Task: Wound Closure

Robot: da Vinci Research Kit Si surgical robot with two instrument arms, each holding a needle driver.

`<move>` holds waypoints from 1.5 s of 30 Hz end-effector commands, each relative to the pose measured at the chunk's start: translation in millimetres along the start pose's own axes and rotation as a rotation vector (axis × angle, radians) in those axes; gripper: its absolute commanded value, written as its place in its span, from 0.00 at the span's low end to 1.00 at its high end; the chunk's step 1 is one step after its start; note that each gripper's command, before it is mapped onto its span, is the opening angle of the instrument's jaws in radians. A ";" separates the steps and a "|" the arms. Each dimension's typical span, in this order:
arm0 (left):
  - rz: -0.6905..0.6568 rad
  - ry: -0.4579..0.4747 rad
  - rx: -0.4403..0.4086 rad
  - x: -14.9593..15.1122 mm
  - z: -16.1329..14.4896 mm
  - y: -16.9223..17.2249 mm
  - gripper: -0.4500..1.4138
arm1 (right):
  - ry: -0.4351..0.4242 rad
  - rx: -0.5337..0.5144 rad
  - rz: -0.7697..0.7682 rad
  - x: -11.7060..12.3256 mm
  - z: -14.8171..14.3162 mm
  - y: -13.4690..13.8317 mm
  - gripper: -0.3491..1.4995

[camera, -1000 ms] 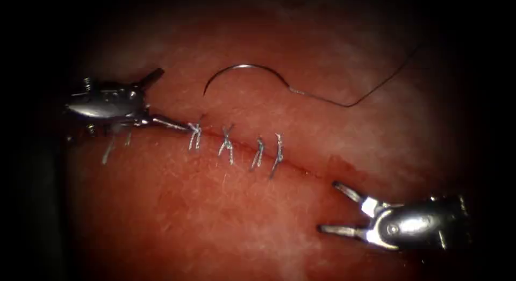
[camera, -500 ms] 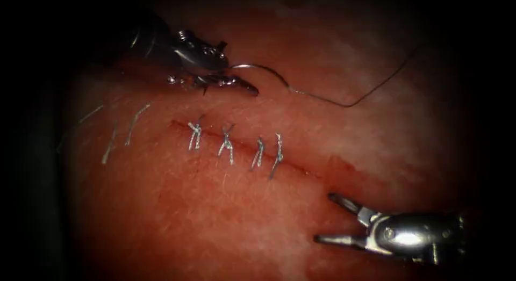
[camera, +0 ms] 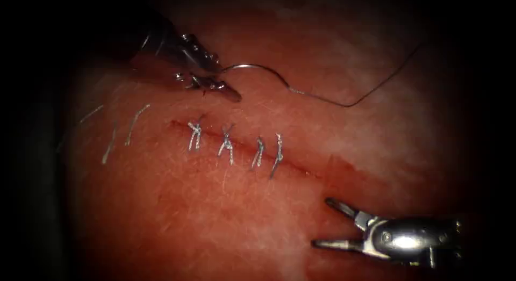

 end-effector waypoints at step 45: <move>-0.510 0.726 -0.565 0.5 -3.6 7.6 0.00 | 0.311 -0.212 0.121 3.3 -0.9 1.6 0.69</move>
